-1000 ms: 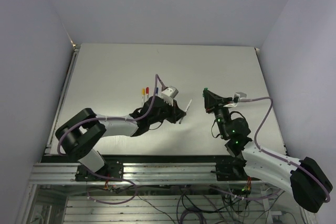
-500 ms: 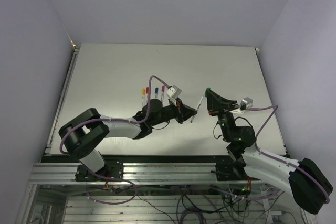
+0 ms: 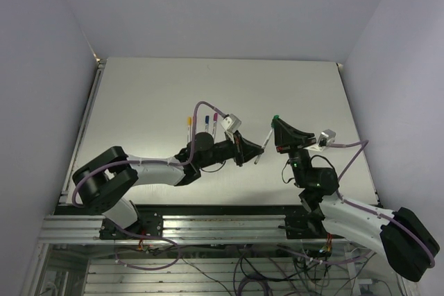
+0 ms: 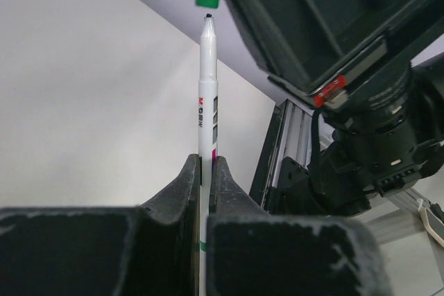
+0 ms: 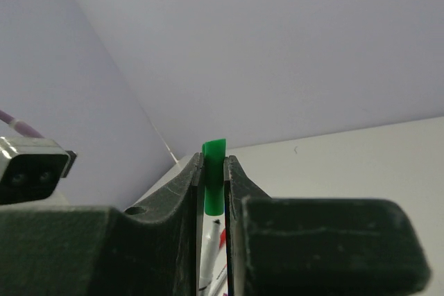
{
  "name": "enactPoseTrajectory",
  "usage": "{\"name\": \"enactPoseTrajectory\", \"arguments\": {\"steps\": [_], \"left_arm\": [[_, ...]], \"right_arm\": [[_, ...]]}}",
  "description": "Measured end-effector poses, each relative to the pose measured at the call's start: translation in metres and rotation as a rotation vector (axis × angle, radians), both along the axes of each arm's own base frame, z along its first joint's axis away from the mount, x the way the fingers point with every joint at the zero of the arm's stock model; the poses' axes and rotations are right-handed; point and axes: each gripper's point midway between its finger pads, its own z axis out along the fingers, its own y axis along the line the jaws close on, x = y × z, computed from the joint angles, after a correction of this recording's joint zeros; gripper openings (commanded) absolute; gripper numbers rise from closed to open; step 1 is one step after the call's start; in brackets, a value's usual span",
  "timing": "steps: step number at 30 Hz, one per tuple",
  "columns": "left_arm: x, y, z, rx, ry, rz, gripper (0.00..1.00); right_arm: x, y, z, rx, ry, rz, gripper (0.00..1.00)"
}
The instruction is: Insert the pens into the pen caps
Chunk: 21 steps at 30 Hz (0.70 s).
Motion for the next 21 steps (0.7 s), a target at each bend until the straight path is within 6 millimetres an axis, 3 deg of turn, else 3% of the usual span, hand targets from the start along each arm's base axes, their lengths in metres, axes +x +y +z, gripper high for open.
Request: {"name": "enactPoseTrajectory", "arguments": {"steps": [4, 21], "left_arm": [[-0.0023, 0.0011, 0.0066, -0.006, -0.018, -0.004, 0.07], [-0.0022, 0.0034, 0.0014, 0.029, -0.029, -0.001, 0.07]], "right_arm": [[0.0015, 0.0011, -0.0029, -0.006, 0.008, 0.000, 0.00], [0.0022, 0.0009, -0.0033, -0.006, 0.009, -0.002, 0.00]]}}
